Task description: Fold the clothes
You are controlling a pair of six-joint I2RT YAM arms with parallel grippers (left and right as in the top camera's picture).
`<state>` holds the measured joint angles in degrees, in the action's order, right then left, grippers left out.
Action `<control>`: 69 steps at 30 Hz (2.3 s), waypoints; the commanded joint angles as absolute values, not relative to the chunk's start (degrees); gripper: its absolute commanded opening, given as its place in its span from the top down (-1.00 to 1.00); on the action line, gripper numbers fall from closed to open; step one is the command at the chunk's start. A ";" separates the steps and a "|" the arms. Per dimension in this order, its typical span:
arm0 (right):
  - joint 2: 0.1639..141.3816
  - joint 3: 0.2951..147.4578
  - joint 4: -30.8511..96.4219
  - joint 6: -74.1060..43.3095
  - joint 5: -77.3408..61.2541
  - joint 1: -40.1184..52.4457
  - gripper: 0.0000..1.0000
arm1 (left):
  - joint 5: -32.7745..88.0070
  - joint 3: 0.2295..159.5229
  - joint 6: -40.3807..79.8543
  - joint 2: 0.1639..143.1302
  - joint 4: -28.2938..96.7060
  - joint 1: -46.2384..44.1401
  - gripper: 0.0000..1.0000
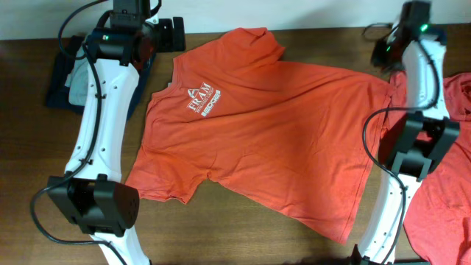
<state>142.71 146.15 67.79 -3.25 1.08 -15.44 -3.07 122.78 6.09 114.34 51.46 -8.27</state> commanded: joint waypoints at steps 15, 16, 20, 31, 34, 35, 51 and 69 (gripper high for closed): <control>136.62 175.78 97.36 -7.79 -8.78 -15.40 -0.10 | -3.22 122.63 6.22 114.67 51.53 -8.23 -0.98; 135.83 175.39 97.36 -7.79 -10.79 -15.40 -0.15 | -3.22 122.63 6.22 114.67 51.48 -8.23 -0.99; 131.13 171.89 97.36 -7.75 -12.91 -15.40 -0.35 | -3.22 122.63 6.22 114.67 49.98 -8.23 -0.98; 101.93 130.34 97.32 -6.02 -5.54 -15.42 -0.37 | -3.25 122.63 6.20 114.61 51.37 -8.08 -0.98; 95.96 118.06 97.32 -6.02 -5.54 -15.40 -0.38 | -3.44 122.63 6.22 114.50 55.27 -8.05 -0.98; 94.00 113.58 97.19 -6.02 -5.58 -15.42 -0.37 | -3.44 122.63 6.24 114.48 56.71 -8.03 -0.98; 75.11 67.96 79.02 -8.88 -9.02 -15.42 -0.51 | -3.38 122.63 9.87 110.96 72.27 -7.64 -0.98; 75.20 62.76 76.64 -8.95 -8.86 -15.40 -0.55 | -2.59 122.63 9.82 110.67 75.37 -7.70 -0.98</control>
<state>75.57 63.07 76.14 -8.80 -8.29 -15.44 -3.20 122.74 9.10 112.49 75.24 -8.10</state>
